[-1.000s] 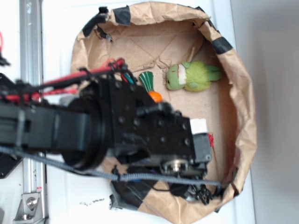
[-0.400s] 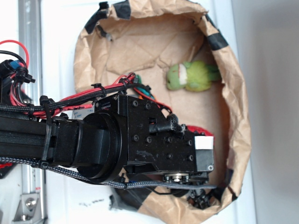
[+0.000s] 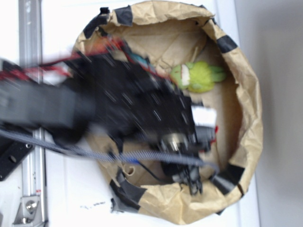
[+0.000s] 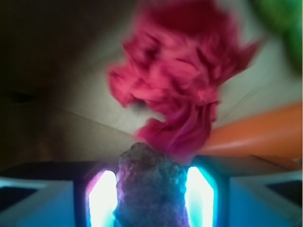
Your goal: Grab the rock.
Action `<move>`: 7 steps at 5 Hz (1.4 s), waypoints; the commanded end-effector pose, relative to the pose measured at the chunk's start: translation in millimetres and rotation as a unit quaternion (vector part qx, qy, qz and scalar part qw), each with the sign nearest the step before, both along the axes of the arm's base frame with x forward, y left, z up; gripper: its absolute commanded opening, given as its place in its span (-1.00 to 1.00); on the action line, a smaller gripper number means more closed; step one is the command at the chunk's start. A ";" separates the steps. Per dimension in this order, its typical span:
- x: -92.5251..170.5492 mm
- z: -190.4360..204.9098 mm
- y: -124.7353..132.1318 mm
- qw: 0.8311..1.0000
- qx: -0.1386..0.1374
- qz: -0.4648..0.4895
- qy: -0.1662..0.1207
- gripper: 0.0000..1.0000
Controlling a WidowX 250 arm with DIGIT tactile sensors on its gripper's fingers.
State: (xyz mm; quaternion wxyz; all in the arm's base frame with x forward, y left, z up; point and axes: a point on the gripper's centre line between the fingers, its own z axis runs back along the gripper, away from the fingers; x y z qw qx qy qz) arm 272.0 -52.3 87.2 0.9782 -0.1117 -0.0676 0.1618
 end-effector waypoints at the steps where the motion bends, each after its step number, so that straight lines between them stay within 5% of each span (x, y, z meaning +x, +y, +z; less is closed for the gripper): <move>1: 4.3 102.4 62.7 0.984 0.057 -0.139 -0.099 -1.00; 4: 14.8 86.9 37.6 0.977 0.111 -0.179 -0.034 -1.00; 7: 3.0 72.6 39.2 0.978 0.122 -0.167 -0.033 -1.00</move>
